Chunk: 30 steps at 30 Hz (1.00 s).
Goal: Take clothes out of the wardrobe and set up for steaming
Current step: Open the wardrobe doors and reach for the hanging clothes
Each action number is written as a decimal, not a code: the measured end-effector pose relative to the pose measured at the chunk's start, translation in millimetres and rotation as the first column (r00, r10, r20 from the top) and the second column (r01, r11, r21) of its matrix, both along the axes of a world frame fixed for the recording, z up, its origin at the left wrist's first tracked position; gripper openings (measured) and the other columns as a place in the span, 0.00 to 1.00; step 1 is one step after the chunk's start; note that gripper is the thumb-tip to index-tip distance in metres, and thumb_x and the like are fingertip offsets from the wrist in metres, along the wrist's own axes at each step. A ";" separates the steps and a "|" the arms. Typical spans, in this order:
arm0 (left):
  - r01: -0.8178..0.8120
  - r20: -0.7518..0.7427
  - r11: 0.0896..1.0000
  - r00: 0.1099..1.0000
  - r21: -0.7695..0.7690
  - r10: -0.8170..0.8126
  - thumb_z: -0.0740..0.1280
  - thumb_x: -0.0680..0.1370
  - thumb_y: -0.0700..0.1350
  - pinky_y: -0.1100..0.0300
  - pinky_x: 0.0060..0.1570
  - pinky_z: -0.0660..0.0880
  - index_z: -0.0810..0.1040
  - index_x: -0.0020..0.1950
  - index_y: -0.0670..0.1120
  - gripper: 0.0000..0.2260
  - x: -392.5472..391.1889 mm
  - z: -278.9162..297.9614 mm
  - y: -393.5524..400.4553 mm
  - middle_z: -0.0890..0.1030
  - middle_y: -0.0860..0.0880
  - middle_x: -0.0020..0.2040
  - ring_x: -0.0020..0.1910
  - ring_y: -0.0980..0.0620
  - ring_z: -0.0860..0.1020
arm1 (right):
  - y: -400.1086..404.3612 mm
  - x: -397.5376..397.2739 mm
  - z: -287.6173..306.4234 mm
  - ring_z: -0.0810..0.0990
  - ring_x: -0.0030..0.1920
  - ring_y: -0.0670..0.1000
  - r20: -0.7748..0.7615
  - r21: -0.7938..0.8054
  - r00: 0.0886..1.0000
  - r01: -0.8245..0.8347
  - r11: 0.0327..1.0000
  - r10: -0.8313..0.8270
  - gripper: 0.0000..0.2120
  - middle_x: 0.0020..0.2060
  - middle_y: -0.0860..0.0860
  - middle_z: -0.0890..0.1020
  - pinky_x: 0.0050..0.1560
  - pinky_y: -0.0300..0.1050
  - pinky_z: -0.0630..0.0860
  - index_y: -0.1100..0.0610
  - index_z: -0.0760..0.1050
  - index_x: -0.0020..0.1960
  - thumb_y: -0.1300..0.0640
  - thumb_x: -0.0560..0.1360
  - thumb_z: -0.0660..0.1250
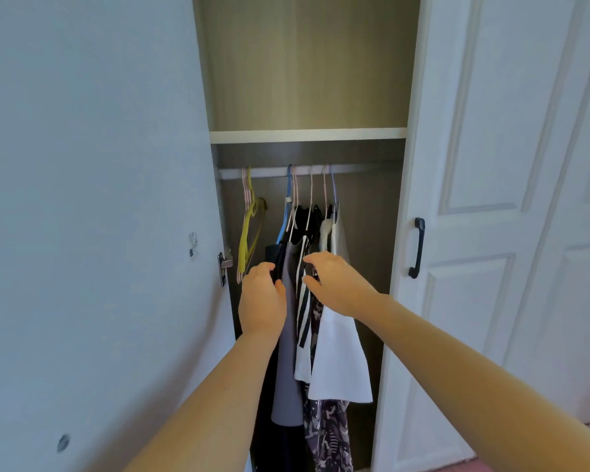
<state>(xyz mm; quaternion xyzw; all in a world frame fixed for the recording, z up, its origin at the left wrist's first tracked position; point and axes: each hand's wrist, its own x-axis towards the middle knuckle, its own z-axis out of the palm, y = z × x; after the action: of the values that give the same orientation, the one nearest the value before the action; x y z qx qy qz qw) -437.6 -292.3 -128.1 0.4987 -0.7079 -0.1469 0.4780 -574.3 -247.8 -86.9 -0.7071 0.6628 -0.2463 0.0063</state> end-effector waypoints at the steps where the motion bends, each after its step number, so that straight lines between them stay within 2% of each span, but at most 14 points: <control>1: -0.004 -0.008 0.999 1.000 0.037 0.004 0.63 0.79 0.40 0.58 0.56 0.71 0.71 0.68 0.43 0.17 -3.9 0.8 -9.8 0.75 0.44 0.65 0.64 0.47 0.73 | -13.5 -2.5 -1.5 0.74 0.63 0.54 -0.017 -0.004 1.000 0.003 1.000 -0.003 0.21 0.66 0.55 0.72 0.63 0.49 0.73 0.57 0.65 0.72 0.53 0.80 0.59; 4: -0.016 -0.051 0.987 0.998 0.157 0.024 0.64 0.79 0.39 0.57 0.56 0.71 0.68 0.71 0.41 0.20 -11.2 1.1 -32.7 0.72 0.41 0.67 0.64 0.44 0.73 | -47.9 -6.8 -5.9 0.72 0.64 0.56 -0.080 -0.013 0.997 -0.017 1.000 0.016 0.20 0.66 0.56 0.71 0.64 0.50 0.71 0.59 0.66 0.70 0.54 0.81 0.58; 7: -0.040 -0.061 0.976 0.997 0.212 0.054 0.63 0.80 0.40 0.53 0.59 0.71 0.65 0.73 0.41 0.21 -12.8 -4.7 -49.8 0.71 0.40 0.69 0.66 0.43 0.72 | -78.5 -8.5 -13.2 0.67 0.68 0.58 -0.193 -0.034 0.980 -0.064 0.997 0.056 0.21 0.68 0.57 0.69 0.68 0.52 0.66 0.60 0.64 0.72 0.56 0.81 0.58; 12: -0.056 -0.050 0.976 0.996 0.212 0.068 0.63 0.80 0.40 0.55 0.56 0.71 0.68 0.71 0.41 0.19 -13.5 -11.5 -75.5 0.76 0.42 0.64 0.63 0.44 0.75 | -123.6 -11.8 -30.8 0.59 0.73 0.59 -0.390 -0.068 0.919 -0.089 0.994 0.056 0.24 0.72 0.56 0.64 0.72 0.55 0.60 0.58 0.60 0.74 0.55 0.80 0.57; 15: -0.051 -0.034 0.979 0.998 0.195 0.059 0.64 0.79 0.40 0.55 0.54 0.73 0.72 0.67 0.42 0.16 -16.6 -15.3 -86.2 0.80 0.43 0.60 0.59 0.45 0.77 | -137.7 -14.8 -40.8 0.56 0.75 0.60 -0.429 -0.078 0.902 -0.095 0.992 0.053 0.25 0.74 0.55 0.62 0.73 0.57 0.57 0.57 0.58 0.75 0.55 0.80 0.57; 19: -0.074 -0.011 0.980 0.997 0.184 0.077 0.65 0.79 0.41 0.52 0.54 0.75 0.73 0.66 0.43 0.16 -18.3 -16.7 -94.4 0.80 0.43 0.59 0.57 0.44 0.78 | -140.7 -20.7 -45.8 0.55 0.75 0.59 -0.429 -0.101 0.902 -0.101 0.990 0.048 0.24 0.74 0.55 0.62 0.74 0.56 0.56 0.58 0.59 0.75 0.53 0.81 0.56; 23: -0.069 0.022 0.981 0.998 0.182 0.066 0.66 0.79 0.43 0.52 0.52 0.75 0.72 0.66 0.43 0.16 -24.9 -16.7 -98.7 0.79 0.43 0.57 0.55 0.44 0.78 | -133.7 -31.7 -37.1 0.62 0.72 0.60 -0.501 -0.168 0.865 -0.087 0.982 -0.009 0.20 0.68 0.56 0.71 0.72 0.55 0.60 0.58 0.67 0.70 0.50 0.81 0.55; 26: -0.052 0.060 0.982 0.997 0.180 0.041 0.66 0.78 0.46 0.52 0.49 0.76 0.72 0.64 0.45 0.15 -33.1 -14.4 -101.4 0.79 0.45 0.56 0.53 0.46 0.78 | -129.9 -43.9 -33.0 0.72 0.62 0.59 -0.519 -0.222 0.852 -0.064 0.973 -0.062 0.15 0.57 0.54 0.78 0.64 0.53 0.68 0.56 0.72 0.61 0.49 0.80 0.56; 30: -0.034 0.115 0.986 0.993 0.164 0.015 0.67 0.77 0.48 0.55 0.44 0.74 0.73 0.62 0.46 0.14 -45.2 -9.4 -103.4 0.76 0.48 0.55 0.51 0.48 0.77 | -129.6 -54.9 -35.8 0.77 0.53 0.58 -0.496 -0.309 0.858 -0.026 0.951 -0.138 0.11 0.46 0.53 0.82 0.53 0.52 0.75 0.56 0.75 0.54 0.50 0.78 0.61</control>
<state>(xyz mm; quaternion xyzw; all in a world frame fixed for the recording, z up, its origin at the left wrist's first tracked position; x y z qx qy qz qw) -482.8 -395.7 -137.4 0.5532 -0.7129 -0.1708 0.3957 -629.2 -377.4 -122.7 -0.7195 0.6150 -0.1491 -0.2860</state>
